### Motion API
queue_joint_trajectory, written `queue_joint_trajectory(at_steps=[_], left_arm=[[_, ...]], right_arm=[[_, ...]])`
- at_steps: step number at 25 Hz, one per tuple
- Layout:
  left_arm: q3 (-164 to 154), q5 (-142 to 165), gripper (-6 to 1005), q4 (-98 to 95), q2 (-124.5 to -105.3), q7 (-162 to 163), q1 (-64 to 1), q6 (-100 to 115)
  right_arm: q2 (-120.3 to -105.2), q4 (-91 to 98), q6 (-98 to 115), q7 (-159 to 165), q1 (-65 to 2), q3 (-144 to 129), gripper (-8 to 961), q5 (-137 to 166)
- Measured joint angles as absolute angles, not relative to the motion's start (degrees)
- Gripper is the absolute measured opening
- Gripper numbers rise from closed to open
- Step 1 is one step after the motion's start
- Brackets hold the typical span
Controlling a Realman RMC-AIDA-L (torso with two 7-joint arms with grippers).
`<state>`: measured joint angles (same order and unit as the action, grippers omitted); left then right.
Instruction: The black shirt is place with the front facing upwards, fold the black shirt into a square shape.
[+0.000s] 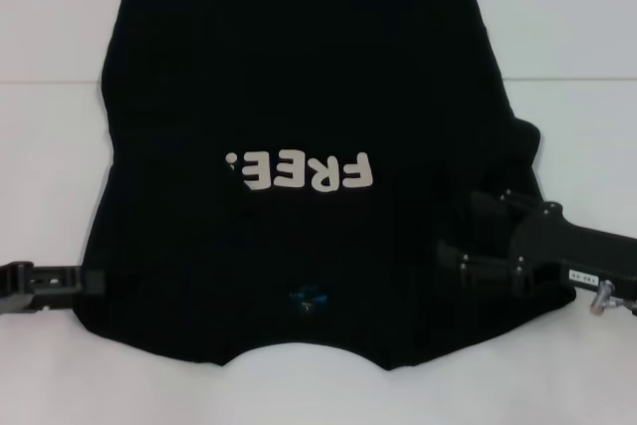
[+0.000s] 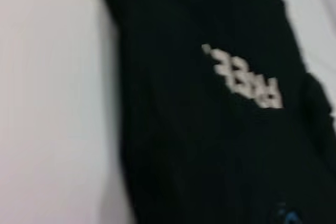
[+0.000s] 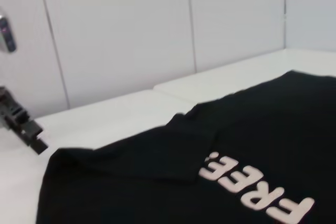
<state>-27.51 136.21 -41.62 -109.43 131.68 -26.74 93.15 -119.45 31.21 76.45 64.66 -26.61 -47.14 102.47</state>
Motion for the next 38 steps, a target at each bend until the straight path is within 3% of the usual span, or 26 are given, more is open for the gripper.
queue_joint_trajectory(at_steps=[6, 31, 33, 38], left_arm=[[-27.7, 139.6, 765, -43.0, -109.49, 133.8, -28.2, 89.5], [-34.1, 146.2, 739, -45.4, -113.64, 135.5, -29.9, 80.1], [-34.1, 146.6, 533, -45.4, -113.78, 135.4, -30.0, 79.6], [-34.0, 146.6, 337, -45.6, -113.9, 135.0, -30.0, 79.6]], right_arm=[[-119.46, 31.1, 76.9, 64.6, -26.0, -47.2, 954, 102.8], [-119.43, 30.1, 78.6, 65.2, -24.8, -46.8, 947, 102.7], [-119.44, 30.1, 78.7, 65.2, -24.8, -46.8, 946, 102.6], [-119.43, 30.1, 78.8, 65.8, -24.8, -46.8, 946, 102.6]])
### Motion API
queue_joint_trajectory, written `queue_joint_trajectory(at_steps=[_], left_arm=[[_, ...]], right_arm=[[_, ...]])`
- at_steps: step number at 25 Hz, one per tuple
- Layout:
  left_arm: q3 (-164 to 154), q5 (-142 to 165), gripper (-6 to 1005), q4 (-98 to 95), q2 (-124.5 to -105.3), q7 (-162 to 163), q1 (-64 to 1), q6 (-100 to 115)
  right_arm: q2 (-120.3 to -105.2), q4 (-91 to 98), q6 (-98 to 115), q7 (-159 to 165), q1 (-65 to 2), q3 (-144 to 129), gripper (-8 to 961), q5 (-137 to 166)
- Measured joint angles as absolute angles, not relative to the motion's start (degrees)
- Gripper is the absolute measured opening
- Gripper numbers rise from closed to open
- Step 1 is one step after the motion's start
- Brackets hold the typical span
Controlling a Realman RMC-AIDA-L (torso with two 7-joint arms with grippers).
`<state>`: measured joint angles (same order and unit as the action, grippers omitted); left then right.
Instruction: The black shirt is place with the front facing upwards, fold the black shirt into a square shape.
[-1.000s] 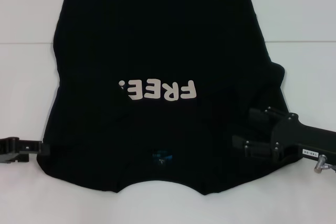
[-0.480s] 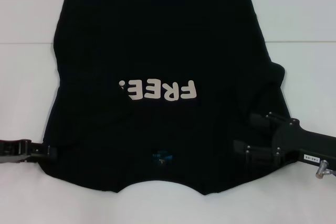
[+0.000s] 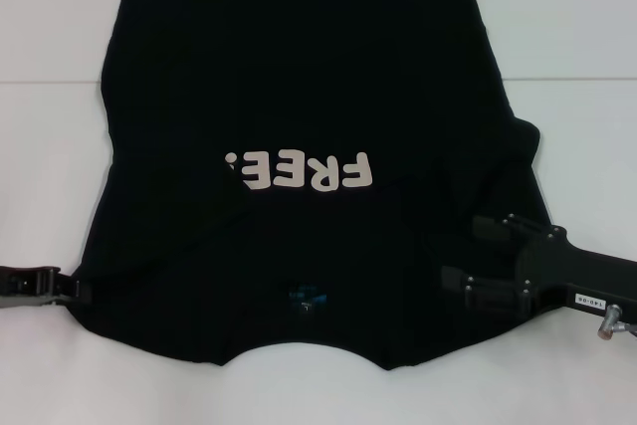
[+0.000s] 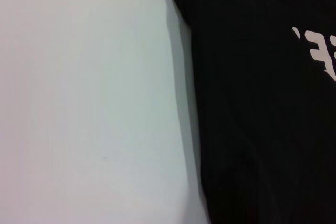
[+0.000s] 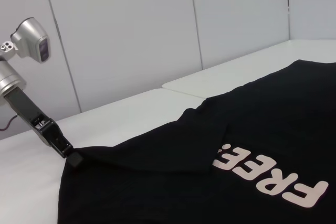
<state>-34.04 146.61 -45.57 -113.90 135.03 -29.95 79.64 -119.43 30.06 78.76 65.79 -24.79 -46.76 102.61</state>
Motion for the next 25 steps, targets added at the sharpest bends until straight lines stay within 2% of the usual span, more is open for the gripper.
queue_joint_trajectory(at_steps=[6, 8, 9, 10, 13, 18, 19, 21, 25], left_arm=[[-34.2, 146.3, 70, -45.7, -113.83, 134.9, -30.1, 80.3], [-34.0, 146.2, 61, -45.7, -113.77, 135.0, -30.3, 80.8], [-34.0, 146.2, 57, -45.7, -113.73, 135.0, -30.4, 81.0], [-33.9, 146.1, 52, -45.6, -113.67, 135.1, -30.4, 81.2], [-33.5, 145.6, 39, -45.5, -113.32, 135.4, -30.7, 82.3], [-33.0, 144.9, 21, -45.6, -112.56, 135.4, -31.1, 83.7], [-32.8, 144.8, 21, -45.6, -112.44, 135.2, -31.2, 84.0], [-32.1, 144.6, 21, -45.4, -112.24, 134.7, -31.3, 84.6], [-31.7, 144.2, 21, -45.3, -112.03, 134.3, -31.4, 84.9]], right_arm=[[-119.15, 30.3, 78.7, 67.8, -24.8, -46.8, 946, 102.6], [-118.61, 31.2, 78.5, 71.5, -24.9, -46.7, 946, 102.6], [-117.31, 33.0, 78.4, 78.5, -25.4, -46.5, 946, 103.4], [-117.31, 33.0, 78.4, 78.5, -25.4, -46.5, 946, 103.4], [-114.24, 37.1, 78.5, 94.7, -27.0, -46.7, 946, 107.6], [-105.7, 37.8, 82.5, 126.1, -36.2, -47.2, 946, 124.5], [-104.64, 37.1, 83.3, 131.2, -38.3, -47.1, 946, 128.7], [-103.56, 36.3, 85.2, 139.8, -41.7, -46.4, 947, 136.7], [-104.26, 36.7, 86.6, 145.5, -45.0, -45.6, 946, 148.5]])
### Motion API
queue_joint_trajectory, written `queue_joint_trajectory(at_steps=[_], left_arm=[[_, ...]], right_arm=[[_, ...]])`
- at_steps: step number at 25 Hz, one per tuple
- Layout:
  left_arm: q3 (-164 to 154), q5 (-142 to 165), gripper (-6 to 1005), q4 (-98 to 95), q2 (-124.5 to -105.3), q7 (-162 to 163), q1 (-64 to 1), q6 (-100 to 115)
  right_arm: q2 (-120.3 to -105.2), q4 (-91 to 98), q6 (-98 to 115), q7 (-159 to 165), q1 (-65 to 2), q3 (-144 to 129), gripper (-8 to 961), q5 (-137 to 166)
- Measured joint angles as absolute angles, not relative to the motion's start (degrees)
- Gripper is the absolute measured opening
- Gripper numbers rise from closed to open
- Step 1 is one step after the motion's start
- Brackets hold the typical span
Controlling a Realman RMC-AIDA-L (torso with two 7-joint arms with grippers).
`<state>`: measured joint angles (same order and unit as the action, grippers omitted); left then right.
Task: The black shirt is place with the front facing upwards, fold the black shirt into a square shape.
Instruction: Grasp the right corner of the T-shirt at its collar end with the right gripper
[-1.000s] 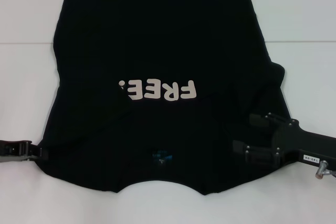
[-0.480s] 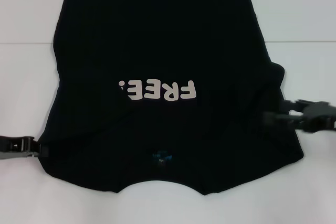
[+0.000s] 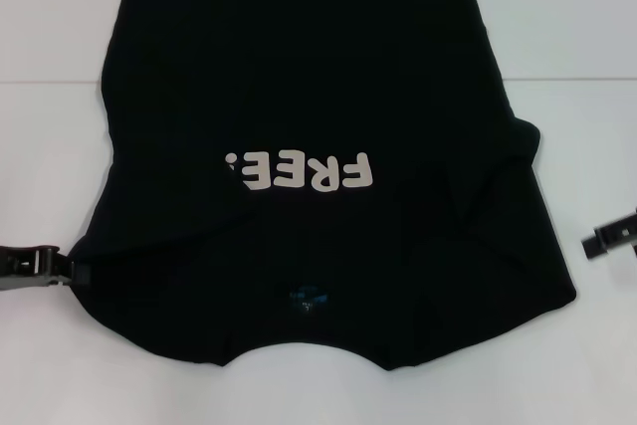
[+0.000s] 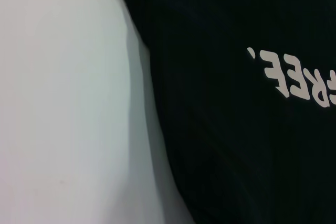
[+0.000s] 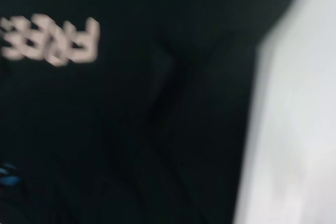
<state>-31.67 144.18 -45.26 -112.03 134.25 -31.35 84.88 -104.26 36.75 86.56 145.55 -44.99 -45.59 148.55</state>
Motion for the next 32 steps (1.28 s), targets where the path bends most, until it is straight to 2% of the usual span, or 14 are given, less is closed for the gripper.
queue_joint_trajectory(at_steps=[13, 32], left_arm=[[-31.7, 144.1, 22, -45.2, -111.61, 134.1, -31.5, 84.9], [-31.8, 144.2, 23, -44.4, -111.53, 134.1, -31.6, 84.9]], right_arm=[[-108.07, 35.8, 84.8, 145.4, -45.5, -44.4, 946, 151.3], [-110.28, 33.2, 82.1, 144.3, -46.1, -44.9, 946, 151.7]])
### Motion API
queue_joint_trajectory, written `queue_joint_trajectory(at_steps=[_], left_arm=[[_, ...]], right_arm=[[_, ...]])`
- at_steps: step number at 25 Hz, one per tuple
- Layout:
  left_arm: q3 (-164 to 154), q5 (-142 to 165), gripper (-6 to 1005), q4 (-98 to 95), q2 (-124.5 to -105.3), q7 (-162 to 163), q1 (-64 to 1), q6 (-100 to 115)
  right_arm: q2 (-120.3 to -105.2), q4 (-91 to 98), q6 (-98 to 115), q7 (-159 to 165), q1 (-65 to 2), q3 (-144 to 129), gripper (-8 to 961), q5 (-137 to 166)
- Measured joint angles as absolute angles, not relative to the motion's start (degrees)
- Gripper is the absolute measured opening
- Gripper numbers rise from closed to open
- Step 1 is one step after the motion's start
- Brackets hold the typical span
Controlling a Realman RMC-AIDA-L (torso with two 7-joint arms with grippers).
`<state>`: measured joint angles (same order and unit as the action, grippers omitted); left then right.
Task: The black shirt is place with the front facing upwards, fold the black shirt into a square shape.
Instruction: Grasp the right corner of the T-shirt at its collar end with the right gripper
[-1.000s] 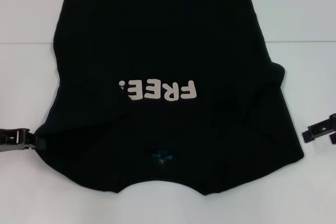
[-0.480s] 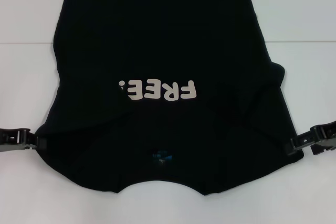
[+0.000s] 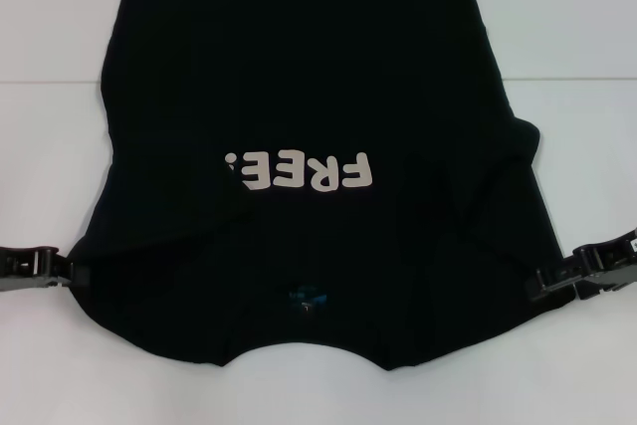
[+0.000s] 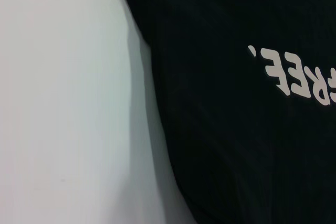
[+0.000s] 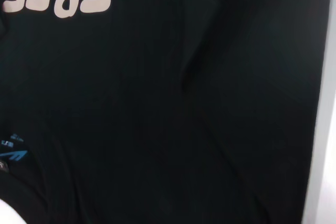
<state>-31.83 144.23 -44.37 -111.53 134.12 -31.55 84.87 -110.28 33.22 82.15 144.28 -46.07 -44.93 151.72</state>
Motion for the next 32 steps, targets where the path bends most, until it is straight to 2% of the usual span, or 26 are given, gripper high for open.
queue_joint_trajectory(at_steps=[32], left_arm=[[-32.2, 144.2, 21, -44.3, -111.84, 133.7, -31.4, 85.1]], right_arm=[[-112.98, 32.6, 80.8, 143.5, -48.8, -45.0, 942, 151.5]])
